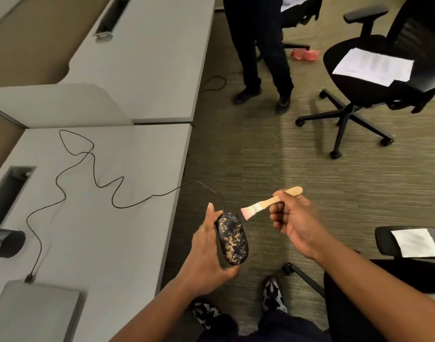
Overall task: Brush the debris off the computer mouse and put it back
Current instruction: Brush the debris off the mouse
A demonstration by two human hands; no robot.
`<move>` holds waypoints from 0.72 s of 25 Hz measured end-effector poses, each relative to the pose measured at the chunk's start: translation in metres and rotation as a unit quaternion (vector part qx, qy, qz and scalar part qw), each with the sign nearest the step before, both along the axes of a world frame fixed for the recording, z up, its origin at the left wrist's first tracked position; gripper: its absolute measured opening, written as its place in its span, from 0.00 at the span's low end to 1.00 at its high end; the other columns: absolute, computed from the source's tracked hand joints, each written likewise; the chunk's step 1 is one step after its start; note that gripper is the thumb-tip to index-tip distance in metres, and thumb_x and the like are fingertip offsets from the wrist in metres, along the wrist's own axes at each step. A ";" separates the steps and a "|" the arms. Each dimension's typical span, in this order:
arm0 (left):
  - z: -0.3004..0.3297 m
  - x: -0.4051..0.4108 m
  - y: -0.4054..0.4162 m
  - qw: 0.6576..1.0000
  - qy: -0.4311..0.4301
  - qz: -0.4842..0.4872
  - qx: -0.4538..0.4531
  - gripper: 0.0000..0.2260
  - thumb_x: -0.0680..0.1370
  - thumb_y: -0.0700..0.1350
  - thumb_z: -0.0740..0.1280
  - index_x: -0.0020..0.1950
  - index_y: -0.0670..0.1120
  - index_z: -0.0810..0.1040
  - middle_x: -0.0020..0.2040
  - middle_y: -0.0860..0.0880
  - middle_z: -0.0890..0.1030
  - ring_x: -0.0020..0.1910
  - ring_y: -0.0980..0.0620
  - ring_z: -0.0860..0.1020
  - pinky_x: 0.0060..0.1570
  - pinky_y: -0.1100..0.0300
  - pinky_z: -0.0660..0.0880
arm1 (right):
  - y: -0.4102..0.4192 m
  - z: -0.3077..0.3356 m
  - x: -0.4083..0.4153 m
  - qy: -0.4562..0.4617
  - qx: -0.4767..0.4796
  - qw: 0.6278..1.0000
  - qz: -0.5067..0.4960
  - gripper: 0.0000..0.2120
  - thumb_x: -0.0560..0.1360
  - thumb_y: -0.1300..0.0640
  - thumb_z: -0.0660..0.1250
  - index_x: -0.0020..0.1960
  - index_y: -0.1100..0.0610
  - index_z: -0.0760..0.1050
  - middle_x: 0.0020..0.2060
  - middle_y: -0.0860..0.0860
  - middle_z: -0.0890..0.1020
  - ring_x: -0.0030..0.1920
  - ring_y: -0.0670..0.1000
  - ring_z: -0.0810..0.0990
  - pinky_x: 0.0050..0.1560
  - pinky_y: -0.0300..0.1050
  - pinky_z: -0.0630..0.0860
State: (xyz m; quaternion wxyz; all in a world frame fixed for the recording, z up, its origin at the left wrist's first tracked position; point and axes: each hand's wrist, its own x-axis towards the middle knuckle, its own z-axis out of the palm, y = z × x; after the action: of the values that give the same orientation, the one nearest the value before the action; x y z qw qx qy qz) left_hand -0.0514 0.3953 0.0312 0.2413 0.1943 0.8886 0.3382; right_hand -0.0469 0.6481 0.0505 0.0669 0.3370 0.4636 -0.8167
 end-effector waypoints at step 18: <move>0.007 0.024 -0.001 0.999 0.008 0.044 -0.013 0.68 0.67 0.56 0.83 0.77 0.70 0.23 0.83 0.65 0.54 0.82 0.54 0.61 0.80 0.50 0.61 | -0.003 0.020 0.005 0.113 0.140 0.964 0.193 0.09 0.78 0.51 0.73 0.49 0.57 0.81 0.32 0.53 0.85 0.30 0.47 0.80 0.31 0.37 0.75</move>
State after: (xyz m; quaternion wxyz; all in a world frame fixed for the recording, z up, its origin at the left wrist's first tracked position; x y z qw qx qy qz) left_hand -0.0273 0.3943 0.0379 0.2218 0.1542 0.9025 0.3354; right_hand -0.0417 0.6446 0.0704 0.1223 0.1524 0.6345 -0.7479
